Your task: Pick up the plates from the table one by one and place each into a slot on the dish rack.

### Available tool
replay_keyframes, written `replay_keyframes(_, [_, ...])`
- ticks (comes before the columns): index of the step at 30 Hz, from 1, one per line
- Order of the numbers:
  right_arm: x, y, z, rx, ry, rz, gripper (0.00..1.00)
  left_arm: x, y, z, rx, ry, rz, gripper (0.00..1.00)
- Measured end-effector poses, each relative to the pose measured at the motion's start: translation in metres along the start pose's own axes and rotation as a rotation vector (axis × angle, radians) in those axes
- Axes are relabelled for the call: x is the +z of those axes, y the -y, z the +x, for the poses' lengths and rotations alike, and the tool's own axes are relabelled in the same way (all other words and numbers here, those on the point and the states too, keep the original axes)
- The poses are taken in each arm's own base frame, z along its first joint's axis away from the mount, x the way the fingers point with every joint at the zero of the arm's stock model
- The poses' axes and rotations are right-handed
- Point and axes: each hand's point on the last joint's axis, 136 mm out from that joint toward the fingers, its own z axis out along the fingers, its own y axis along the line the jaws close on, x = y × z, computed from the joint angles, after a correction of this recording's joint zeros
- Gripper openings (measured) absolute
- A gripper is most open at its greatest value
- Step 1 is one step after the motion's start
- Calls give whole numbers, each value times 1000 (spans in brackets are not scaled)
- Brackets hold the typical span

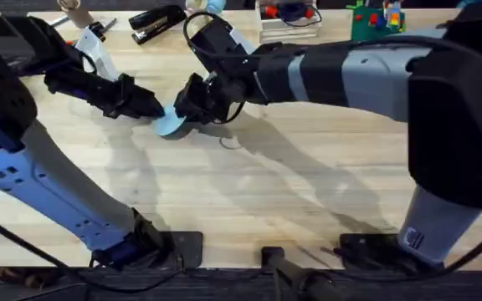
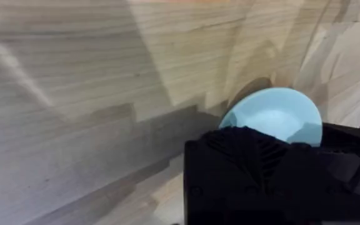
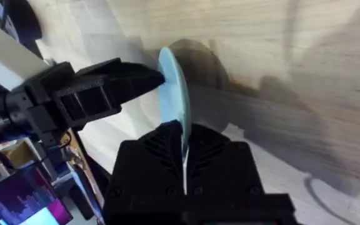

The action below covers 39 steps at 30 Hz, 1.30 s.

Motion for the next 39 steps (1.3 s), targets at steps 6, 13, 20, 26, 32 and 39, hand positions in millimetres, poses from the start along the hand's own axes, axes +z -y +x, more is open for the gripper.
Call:
replay_keyframes(6, [-3, -3, 6, -23, -67, -34, 29, -4, -1, 1, -9, -45, -20, 40])
replay_keyframes(13, [-15, -4, 4, -132, -165, -105, 29, -35, 14, -11, 27, -36, -74, 40])
replay_keyframes(20, [-27, 25, -6, -205, -202, -49, 29, -95, 62, -16, 131, 83, -142, 40])
replay_keyframes(26, [-72, 49, -25, -270, -162, 49, 29, -131, 100, -3, 201, 166, -182, 41])
replay_keyframes(32, [-137, 58, -54, -371, -18, 154, 29, -149, 123, 14, 237, 207, -204, 41])
replay_keyframes(39, [-225, 65, -74, -465, 173, 285, 29, -167, 150, 35, 289, 264, -232, 41])
